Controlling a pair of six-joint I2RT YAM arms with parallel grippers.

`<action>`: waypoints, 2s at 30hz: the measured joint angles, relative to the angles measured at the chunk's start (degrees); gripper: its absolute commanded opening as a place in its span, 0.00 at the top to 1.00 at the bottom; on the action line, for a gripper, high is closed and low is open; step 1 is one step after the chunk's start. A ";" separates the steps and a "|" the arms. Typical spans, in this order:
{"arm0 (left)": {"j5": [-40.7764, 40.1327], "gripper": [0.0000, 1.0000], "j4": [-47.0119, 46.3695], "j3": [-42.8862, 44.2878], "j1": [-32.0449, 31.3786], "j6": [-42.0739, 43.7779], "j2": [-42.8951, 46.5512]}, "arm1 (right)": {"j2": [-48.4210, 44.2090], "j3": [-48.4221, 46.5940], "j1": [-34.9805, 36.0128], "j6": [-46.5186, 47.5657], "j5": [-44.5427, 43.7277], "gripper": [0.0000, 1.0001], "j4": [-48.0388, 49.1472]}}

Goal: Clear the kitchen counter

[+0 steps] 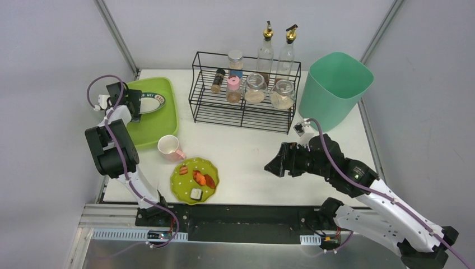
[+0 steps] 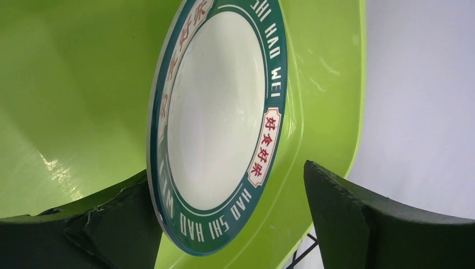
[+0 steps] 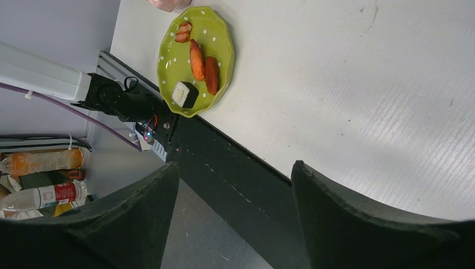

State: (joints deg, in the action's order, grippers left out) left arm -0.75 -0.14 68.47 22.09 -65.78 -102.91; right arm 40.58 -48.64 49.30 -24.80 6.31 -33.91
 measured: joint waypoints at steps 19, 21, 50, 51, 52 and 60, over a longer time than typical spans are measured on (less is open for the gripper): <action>2.45 0.10 14.82 1.53 -0.04 7.10 5.38 | -4.46 2.38 0.00 -1.90 0.17 0.22 -1.18; 3.30 0.11 16.81 1.79 -0.04 8.31 6.99 | -4.00 2.38 0.00 -2.12 0.63 0.21 -1.18; 26.40 0.14 27.61 -6.38 -13.00 24.68 33.75 | 35.78 3.63 10.88 -12.87 1.20 0.34 24.33; 26.86 0.14 28.06 -7.45 -13.33 25.20 35.23 | 37.38 3.21 10.97 -13.49 0.87 0.36 25.33; 27.17 0.14 28.57 -8.26 -13.49 25.79 36.52 | 38.82 2.82 11.06 -13.99 0.52 0.37 26.27; 28.92 0.14 31.12 -14.34 -13.49 30.82 43.95 | 48.89 -0.83 12.70 -17.90 -1.53 0.43 33.07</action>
State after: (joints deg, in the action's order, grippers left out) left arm 28.16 30.98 54.13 8.60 -34.96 -58.96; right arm 89.47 -49.47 62.00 -42.70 4.78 -0.84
